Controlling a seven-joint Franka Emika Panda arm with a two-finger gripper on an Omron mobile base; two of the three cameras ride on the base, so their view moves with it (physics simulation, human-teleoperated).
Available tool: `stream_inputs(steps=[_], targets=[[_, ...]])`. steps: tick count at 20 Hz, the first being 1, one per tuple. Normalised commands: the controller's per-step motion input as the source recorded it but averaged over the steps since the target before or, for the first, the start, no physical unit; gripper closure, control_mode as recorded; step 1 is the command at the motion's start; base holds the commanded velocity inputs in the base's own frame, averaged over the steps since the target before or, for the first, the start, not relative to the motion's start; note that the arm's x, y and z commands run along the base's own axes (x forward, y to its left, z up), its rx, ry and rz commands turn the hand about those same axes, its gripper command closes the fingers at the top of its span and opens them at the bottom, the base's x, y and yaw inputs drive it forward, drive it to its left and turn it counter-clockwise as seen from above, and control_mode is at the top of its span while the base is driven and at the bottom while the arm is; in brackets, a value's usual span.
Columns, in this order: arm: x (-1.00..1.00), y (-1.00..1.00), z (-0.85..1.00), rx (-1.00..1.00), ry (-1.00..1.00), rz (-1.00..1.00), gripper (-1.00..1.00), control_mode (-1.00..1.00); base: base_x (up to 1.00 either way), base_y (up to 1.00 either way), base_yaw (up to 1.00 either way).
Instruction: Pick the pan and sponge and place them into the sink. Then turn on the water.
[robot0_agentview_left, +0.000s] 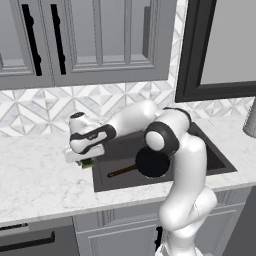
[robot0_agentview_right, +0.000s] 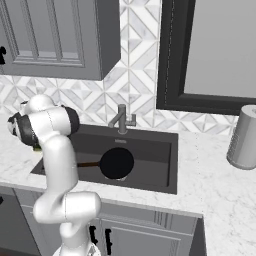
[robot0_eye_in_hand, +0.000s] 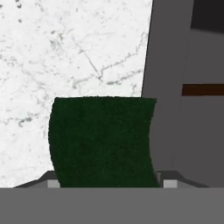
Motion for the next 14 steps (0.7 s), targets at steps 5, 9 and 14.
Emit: stream_inputs(steps=[5,9,14], targets=[[-0.41,-0.84,0.32,0.05,-0.2,-0.01,1.0,-1.0,0.0,0.0,0.0],[-0.01,-0.99,0.14,0.06,-0.21,-0.07,1.0,-1.0,0.0,0.0,0.0],[0.05,-1.0,0.02,0.08,-0.11,-0.12,1.0,-1.0,0.0,0.0,0.0]])
